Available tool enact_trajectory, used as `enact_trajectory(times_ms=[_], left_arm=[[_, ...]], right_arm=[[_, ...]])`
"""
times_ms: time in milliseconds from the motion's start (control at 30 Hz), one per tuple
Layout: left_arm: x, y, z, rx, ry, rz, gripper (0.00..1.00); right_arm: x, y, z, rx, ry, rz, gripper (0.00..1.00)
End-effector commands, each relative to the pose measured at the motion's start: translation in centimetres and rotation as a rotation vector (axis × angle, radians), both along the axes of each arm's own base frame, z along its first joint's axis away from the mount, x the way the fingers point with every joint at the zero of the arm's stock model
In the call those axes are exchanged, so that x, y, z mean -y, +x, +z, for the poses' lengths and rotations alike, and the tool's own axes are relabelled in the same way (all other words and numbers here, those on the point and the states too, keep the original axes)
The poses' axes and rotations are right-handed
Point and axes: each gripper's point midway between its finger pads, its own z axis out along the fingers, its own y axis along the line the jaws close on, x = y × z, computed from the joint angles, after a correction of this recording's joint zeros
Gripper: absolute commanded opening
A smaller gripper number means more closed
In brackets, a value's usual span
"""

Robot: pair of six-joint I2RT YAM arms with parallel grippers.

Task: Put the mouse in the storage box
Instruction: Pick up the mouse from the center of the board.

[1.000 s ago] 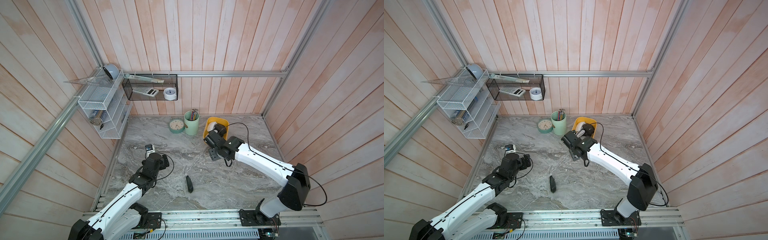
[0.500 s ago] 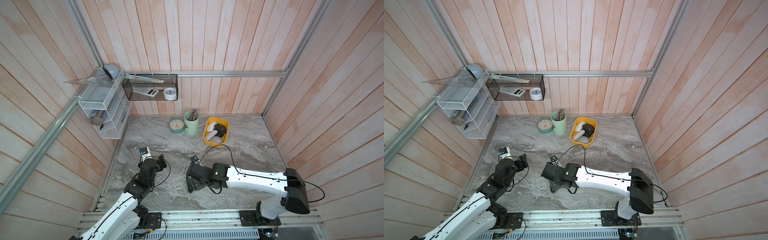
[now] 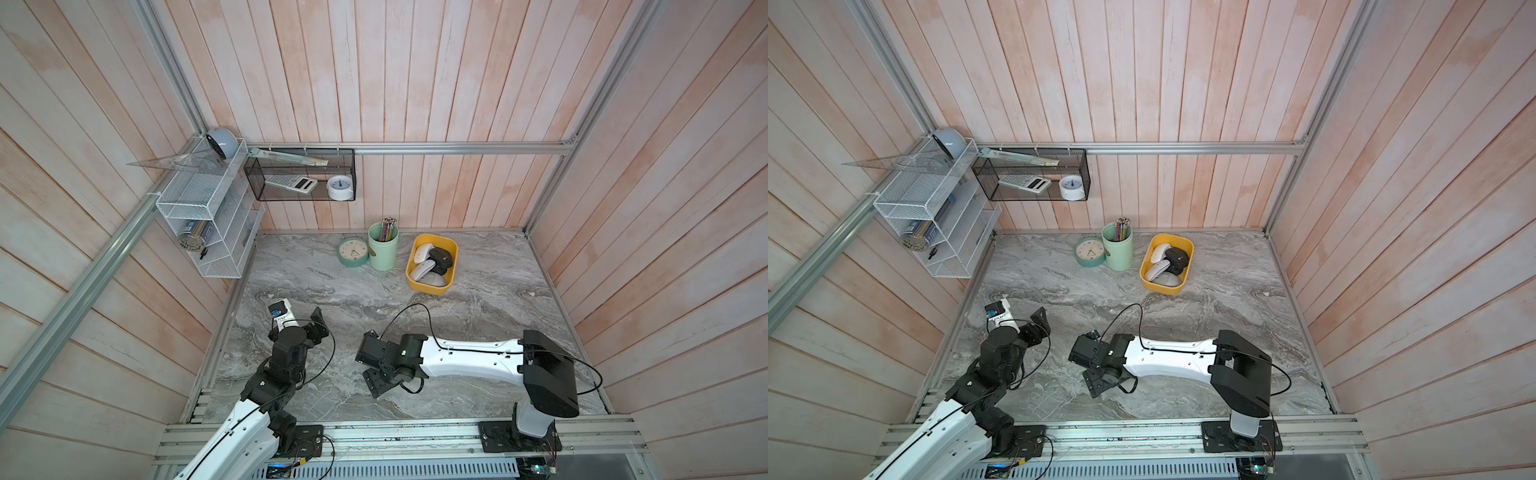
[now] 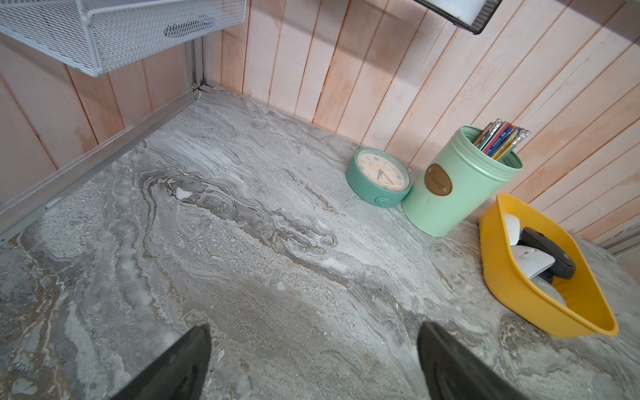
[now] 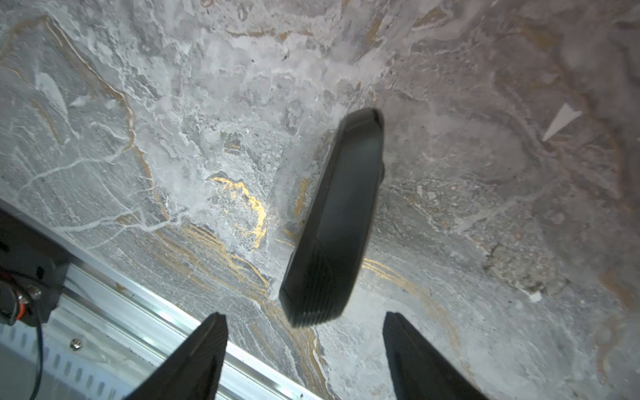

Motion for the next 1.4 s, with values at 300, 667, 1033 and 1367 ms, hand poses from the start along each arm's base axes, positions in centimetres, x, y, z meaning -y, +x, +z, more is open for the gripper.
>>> enact_trajectory(times_ms=[300,667,1033,1367], left_arm=[[-0.4,0.2,-0.7,0.003,0.009,0.03,1.0],[-0.6,0.2,-0.8,0.0,0.012,0.039,1.0],[-0.4,0.4,-0.9,-0.002,0.008,0.031,1.0],[0.1,0.5,-1.1,-0.005,0.001,0.009,1.0]], right_arm=[[0.3,1.6,-1.6,-0.022,-0.046,-0.064,0.61],[-0.2,2.4,-1.8,0.006,-0.053,-0.053,0.54],[1.0,3.2,-0.3,0.079,-0.033,-0.097,0.16],[5.6,6.4,5.7,0.296,-0.076,-0.152,0.12]])
